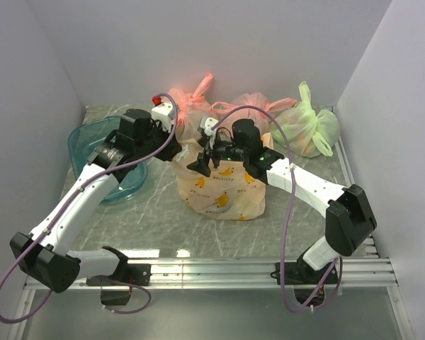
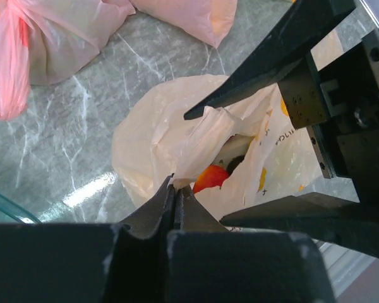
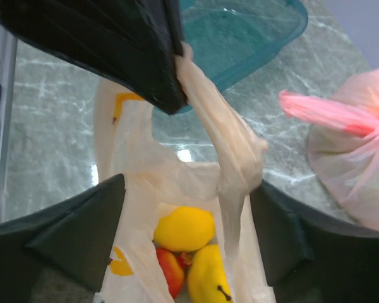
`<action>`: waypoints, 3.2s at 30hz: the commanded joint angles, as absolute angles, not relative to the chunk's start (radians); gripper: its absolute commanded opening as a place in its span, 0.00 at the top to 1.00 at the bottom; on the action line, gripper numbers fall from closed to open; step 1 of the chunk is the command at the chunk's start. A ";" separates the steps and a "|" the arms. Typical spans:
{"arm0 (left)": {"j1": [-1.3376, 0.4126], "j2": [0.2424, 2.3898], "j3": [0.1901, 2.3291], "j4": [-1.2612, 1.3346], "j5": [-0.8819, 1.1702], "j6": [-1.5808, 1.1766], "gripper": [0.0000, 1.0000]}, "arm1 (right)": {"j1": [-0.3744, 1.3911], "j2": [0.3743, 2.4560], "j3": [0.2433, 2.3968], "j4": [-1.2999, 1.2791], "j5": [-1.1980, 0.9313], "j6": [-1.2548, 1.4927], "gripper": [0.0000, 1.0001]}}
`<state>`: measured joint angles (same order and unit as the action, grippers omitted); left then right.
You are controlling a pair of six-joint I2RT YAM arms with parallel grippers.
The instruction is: Place the fake fruits into the plastic bag and tie a complex knot
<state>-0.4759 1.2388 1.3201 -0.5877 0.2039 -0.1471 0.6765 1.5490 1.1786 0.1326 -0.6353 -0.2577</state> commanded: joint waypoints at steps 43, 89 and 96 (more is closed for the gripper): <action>-0.014 1.131 1.250 -0.590 0.941 -0.135 0.15 | 0.753 1.735 1.025 0.517 -0.719 0.080 1.00; -0.192 1.180 0.791 0.249 0.985 -0.291 0.99 | 0.675 1.515 1.117 -0.226 -0.491 -0.273 0.52; -0.192 1.212 0.822 0.178 0.942 -0.281 0.99 | 0.628 1.682 1.094 -0.143 -0.465 -0.200 0.86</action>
<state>-0.1898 1.2068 0.7708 0.1947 0.9760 -0.2794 0.6582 1.6386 1.0939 -0.1608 -0.4915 -0.2184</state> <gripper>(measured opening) 0.014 0.162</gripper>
